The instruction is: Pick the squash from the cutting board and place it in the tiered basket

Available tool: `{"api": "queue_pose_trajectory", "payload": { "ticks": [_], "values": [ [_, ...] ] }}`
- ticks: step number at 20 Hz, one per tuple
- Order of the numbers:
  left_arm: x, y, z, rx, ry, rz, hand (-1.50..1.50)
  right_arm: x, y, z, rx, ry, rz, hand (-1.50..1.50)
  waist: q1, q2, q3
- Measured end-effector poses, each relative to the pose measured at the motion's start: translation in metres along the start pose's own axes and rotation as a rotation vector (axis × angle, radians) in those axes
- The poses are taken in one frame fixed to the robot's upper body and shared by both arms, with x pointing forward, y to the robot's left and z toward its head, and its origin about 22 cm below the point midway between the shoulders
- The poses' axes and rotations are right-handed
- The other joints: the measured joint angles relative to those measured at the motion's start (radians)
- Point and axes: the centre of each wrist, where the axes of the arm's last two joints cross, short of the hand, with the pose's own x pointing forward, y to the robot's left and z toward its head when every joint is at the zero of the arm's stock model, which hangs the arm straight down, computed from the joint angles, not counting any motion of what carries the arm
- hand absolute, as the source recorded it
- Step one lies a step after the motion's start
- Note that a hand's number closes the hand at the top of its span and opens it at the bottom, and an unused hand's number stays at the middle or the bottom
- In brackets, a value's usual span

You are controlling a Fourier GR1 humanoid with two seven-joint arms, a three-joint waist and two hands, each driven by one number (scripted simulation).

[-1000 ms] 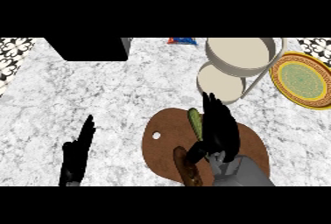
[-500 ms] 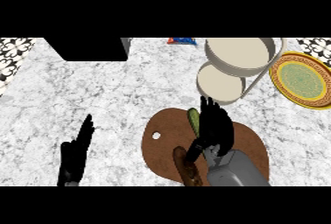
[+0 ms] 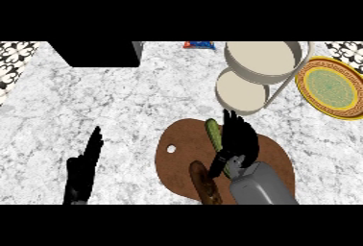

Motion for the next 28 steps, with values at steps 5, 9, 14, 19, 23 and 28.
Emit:
{"api": "queue_pose_trajectory", "payload": {
  "ticks": [5,9,14,19,23,28],
  "values": [
    [0.003,0.007,-0.004,0.0,0.0,0.0,0.0,-0.006,0.013,-0.005,0.048,0.028,0.012,-1.5,0.0,0.0,0.0],
    [0.004,-0.001,-0.003,-0.007,0.002,0.001,0.0,-0.004,0.013,-0.01,0.075,0.042,0.004,-1.5,0.001,-0.001,0.0],
    [0.006,0.001,-0.001,-0.006,0.001,-0.002,0.0,-0.008,0.017,-0.019,0.095,0.062,-0.001,-1.5,0.001,-0.002,-0.001],
    [0.009,-0.002,-0.001,-0.004,0.002,0.001,0.0,-0.011,0.026,-0.026,0.089,0.07,0.011,1.5,0.001,-0.006,-0.004],
    [0.003,0.004,-0.004,-0.006,-0.001,0.001,0.0,-0.013,0.03,-0.033,0.071,0.053,0.014,1.5,-0.001,-0.01,-0.007],
    [0.007,-0.002,-0.005,-0.002,-0.001,0.001,0.0,-0.008,0.035,-0.036,0.011,0.015,0.087,1.5,0.0,-0.014,-0.009]
  ]
}}
